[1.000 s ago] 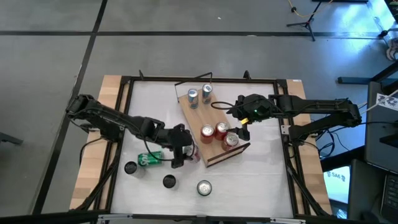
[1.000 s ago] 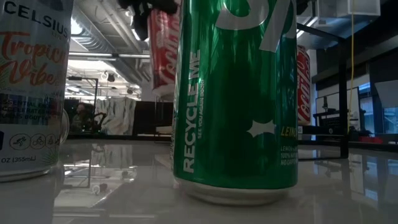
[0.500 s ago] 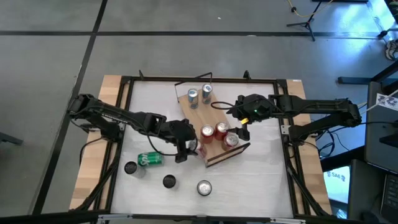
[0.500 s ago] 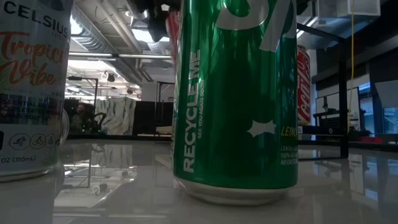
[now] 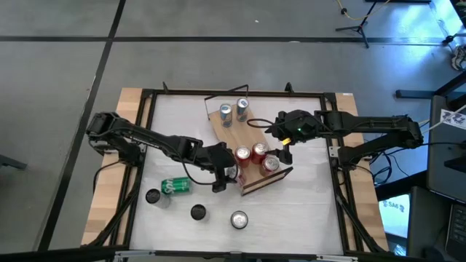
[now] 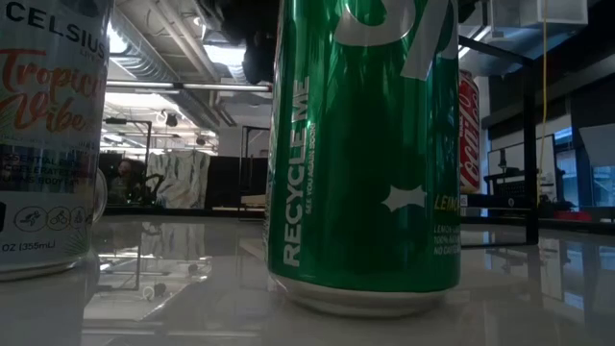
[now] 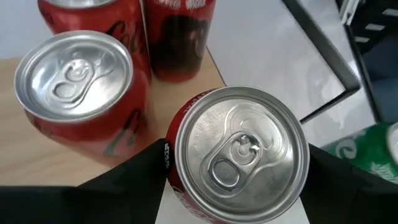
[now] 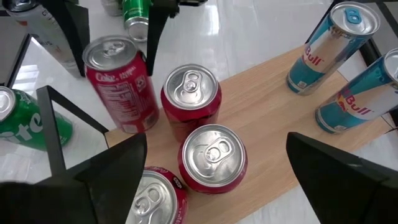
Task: Place canned beverage on shelf
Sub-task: Put the red-white soda can on the shelf aligned with the other red-white soda can
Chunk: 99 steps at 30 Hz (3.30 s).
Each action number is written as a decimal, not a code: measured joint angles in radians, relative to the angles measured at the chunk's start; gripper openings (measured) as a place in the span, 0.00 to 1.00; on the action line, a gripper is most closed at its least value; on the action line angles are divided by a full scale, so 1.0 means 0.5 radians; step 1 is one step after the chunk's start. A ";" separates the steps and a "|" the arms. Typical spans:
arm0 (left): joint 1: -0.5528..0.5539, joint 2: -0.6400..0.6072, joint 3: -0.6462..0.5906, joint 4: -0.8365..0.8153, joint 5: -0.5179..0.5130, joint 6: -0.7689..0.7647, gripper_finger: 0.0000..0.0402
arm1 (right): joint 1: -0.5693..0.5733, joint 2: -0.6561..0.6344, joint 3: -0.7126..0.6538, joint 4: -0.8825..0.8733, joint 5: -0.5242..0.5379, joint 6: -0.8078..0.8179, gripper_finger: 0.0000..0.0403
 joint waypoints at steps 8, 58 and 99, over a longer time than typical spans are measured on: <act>0.002 0.090 0.001 0.085 -0.025 -0.003 0.70 | 0.000 0.000 0.000 0.004 0.000 0.000 0.94; 0.004 0.120 0.001 0.176 -0.139 -0.001 0.80 | 0.000 0.000 0.000 0.004 0.000 0.000 0.94; 0.004 0.117 0.001 0.185 -0.010 -0.003 0.99 | 0.000 0.000 0.000 0.004 0.000 0.000 0.94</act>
